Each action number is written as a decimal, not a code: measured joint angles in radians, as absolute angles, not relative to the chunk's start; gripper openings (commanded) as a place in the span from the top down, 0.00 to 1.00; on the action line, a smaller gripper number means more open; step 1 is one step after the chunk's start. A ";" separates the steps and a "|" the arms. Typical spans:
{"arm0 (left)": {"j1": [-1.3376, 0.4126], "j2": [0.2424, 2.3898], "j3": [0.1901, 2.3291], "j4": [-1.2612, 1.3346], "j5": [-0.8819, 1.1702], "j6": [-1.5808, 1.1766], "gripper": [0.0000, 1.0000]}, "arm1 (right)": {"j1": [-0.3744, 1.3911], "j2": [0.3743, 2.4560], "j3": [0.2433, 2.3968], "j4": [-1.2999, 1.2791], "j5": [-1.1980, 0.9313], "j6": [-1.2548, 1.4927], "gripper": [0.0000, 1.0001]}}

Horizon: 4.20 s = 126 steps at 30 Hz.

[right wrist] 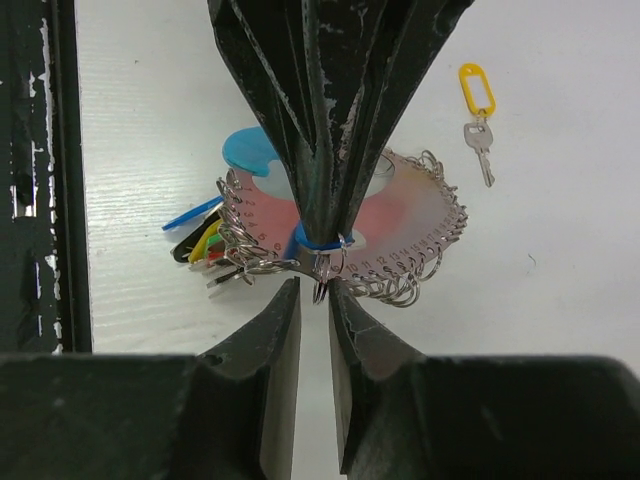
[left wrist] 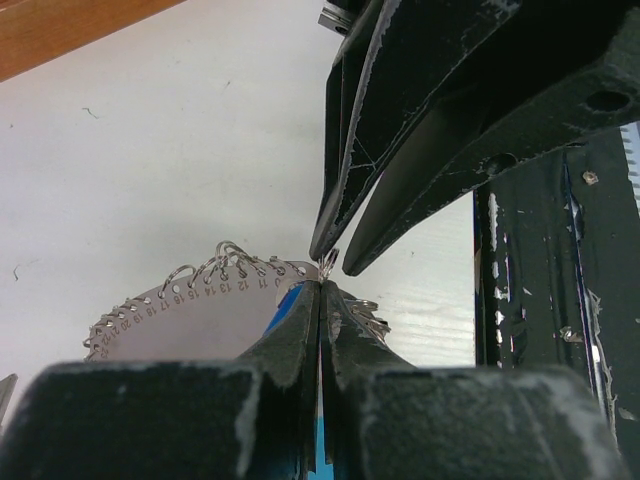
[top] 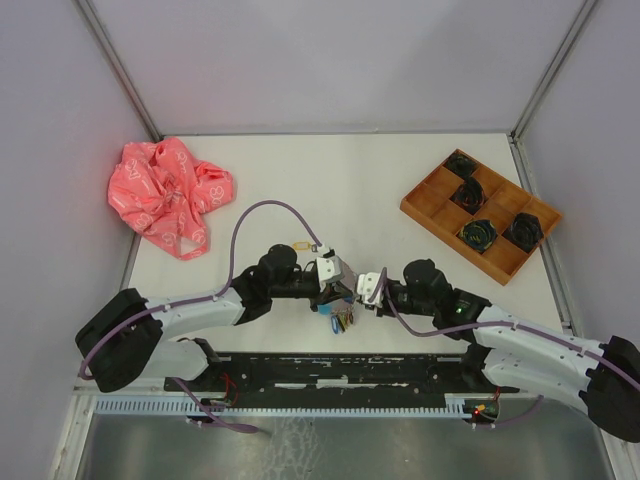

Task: Put the keys on the keyring

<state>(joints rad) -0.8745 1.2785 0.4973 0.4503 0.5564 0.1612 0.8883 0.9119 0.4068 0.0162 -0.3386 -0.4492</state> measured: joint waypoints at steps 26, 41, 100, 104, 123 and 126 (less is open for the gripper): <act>-0.839 1.172 0.496 0.381 0.516 0.132 0.97 | 0.888 0.818 0.355 0.190 -0.302 -0.335 0.99; -0.826 1.307 0.496 0.355 0.500 0.091 0.97 | 0.886 0.860 0.254 0.534 -0.294 -0.212 0.99; -0.741 1.335 0.500 0.516 0.849 0.252 0.97 | 0.832 0.825 0.297 0.326 -0.478 -0.342 0.99; -0.741 1.338 0.510 0.505 0.853 0.252 0.97 | 0.830 0.814 0.297 0.308 -0.477 -0.347 0.99; -0.763 1.295 0.550 0.389 0.827 0.247 0.97 | 0.830 0.804 0.463 -0.074 -0.436 -0.470 0.77; -0.769 1.305 0.559 0.387 0.808 0.234 0.97 | 0.830 0.829 0.472 -0.094 -0.437 -0.469 0.73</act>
